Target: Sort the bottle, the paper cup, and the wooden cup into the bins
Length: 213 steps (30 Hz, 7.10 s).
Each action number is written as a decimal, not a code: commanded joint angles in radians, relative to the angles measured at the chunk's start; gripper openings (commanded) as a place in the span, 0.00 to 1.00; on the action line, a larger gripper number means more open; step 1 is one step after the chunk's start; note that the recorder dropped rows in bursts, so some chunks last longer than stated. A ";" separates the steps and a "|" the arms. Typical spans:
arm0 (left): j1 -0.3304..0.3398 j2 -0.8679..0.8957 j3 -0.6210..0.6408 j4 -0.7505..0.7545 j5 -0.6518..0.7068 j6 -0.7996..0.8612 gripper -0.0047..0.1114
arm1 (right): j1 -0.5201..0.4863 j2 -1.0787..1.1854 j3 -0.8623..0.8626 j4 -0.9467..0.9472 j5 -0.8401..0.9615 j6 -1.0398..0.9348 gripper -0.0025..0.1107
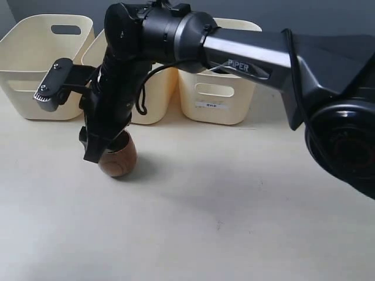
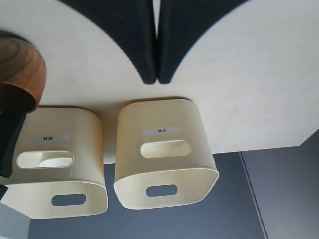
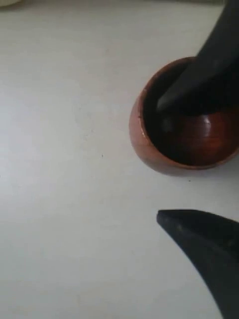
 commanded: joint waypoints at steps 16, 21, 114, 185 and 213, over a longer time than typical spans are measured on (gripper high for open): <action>-0.002 0.003 -0.003 0.002 -0.013 -0.003 0.04 | -0.003 0.067 0.001 -0.068 -0.003 0.049 0.43; -0.002 0.003 -0.003 0.002 -0.013 -0.003 0.04 | -0.003 0.065 0.001 -0.075 -0.002 0.053 0.02; -0.002 0.003 -0.003 0.002 -0.013 -0.003 0.04 | -0.013 -0.049 -0.643 -0.215 -0.024 0.256 0.02; -0.002 0.003 -0.003 0.002 -0.013 -0.003 0.04 | -0.881 -2.266 1.709 -0.562 -0.703 1.006 0.02; -0.002 0.003 -0.003 0.002 -0.013 -0.003 0.04 | -0.970 -2.266 1.974 -0.465 -1.027 0.942 0.02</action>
